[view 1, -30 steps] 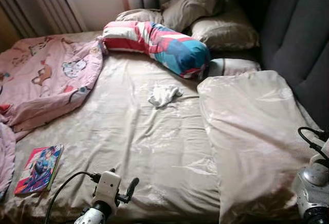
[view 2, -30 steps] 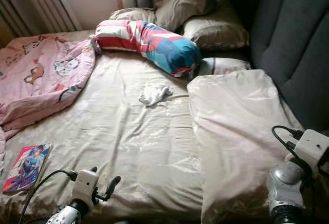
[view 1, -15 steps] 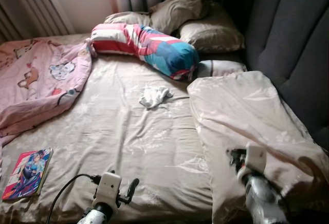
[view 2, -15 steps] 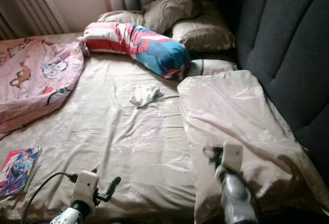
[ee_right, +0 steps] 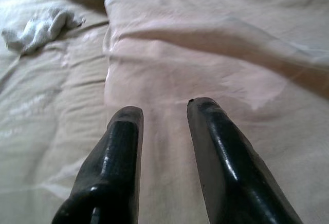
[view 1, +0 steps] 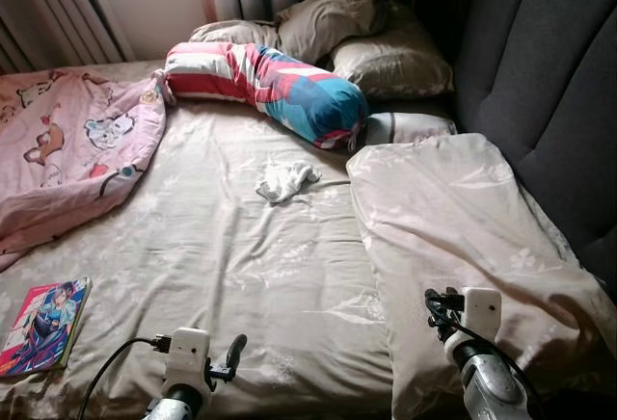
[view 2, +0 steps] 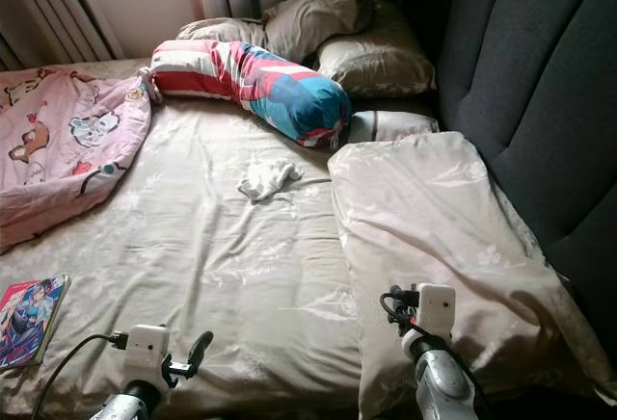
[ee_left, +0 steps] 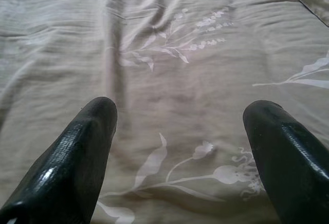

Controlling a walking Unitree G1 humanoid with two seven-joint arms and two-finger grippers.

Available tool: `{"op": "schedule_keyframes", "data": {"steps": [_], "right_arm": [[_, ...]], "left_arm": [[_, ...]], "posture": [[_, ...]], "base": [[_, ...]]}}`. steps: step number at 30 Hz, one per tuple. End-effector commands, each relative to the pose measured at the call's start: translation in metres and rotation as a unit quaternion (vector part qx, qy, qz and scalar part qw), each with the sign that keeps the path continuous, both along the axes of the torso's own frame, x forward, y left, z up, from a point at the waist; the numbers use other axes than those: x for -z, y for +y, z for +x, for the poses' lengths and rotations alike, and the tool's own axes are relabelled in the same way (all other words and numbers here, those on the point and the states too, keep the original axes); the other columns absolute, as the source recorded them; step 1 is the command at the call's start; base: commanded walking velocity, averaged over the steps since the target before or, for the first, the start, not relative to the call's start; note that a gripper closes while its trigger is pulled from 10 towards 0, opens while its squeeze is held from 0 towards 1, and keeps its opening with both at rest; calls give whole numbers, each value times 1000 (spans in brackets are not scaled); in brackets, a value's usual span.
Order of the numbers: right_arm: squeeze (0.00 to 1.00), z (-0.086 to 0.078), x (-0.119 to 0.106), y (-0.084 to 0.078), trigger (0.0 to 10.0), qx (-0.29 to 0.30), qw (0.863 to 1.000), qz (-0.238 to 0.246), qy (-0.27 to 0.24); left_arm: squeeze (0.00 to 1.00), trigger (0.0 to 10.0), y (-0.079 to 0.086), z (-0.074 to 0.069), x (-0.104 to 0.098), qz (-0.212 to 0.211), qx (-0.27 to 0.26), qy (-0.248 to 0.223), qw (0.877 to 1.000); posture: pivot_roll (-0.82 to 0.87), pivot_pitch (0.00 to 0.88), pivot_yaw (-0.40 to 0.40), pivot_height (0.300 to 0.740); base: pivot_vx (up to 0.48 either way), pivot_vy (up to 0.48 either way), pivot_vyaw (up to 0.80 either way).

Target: Clean up the room

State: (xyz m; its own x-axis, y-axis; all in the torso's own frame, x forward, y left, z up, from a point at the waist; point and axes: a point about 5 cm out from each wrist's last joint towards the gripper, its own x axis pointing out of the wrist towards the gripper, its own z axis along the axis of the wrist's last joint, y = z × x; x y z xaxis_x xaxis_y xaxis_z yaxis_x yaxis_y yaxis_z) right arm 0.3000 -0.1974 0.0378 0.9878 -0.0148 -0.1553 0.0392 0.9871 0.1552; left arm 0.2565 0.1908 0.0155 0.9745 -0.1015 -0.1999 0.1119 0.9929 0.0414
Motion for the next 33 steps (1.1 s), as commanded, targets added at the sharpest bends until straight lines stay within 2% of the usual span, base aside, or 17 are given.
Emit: {"op": "schedule_keyframes", "data": {"steps": [1, 11, 18, 29, 33], "right_arm": [[0, -2, 5, 5, 10000, -4, 1000, 10, 5], [0, -12, 19, 7, 10000, -3, 999, 17, 32], [0, -20, 33, 11, 10000, -7, 998, 5, 67], [0, -15, 28, 17, 10000, -20, 998, 13, 51], [0, -14, 28, 18, 10000, -21, 998, 10, 50]], "left_arm": [[0, 10000, 5, -7, 9, -1, -11, 20, 1000], [0, 10000, 9, -10, 18, 1, -16, 40, 999], [0, 10000, 14, -20, 33, 11, -23, 83, 996], [0, 10000, 23, -48, 65, 19, -47, 187, 981], [0, 10000, 23, -51, 68, 15, -51, 195, 979]], "posture": [[4, 205, 37, 678], [7, 195, 32, 738], [13, 177, 31, 740], [5, 159, 25, 740], [4, 156, 24, 740]], "base": [[0, 0, 0], [0, 0, 0], [0, 0, 0], [0, 0, 0], [0, 197, 0]]}}
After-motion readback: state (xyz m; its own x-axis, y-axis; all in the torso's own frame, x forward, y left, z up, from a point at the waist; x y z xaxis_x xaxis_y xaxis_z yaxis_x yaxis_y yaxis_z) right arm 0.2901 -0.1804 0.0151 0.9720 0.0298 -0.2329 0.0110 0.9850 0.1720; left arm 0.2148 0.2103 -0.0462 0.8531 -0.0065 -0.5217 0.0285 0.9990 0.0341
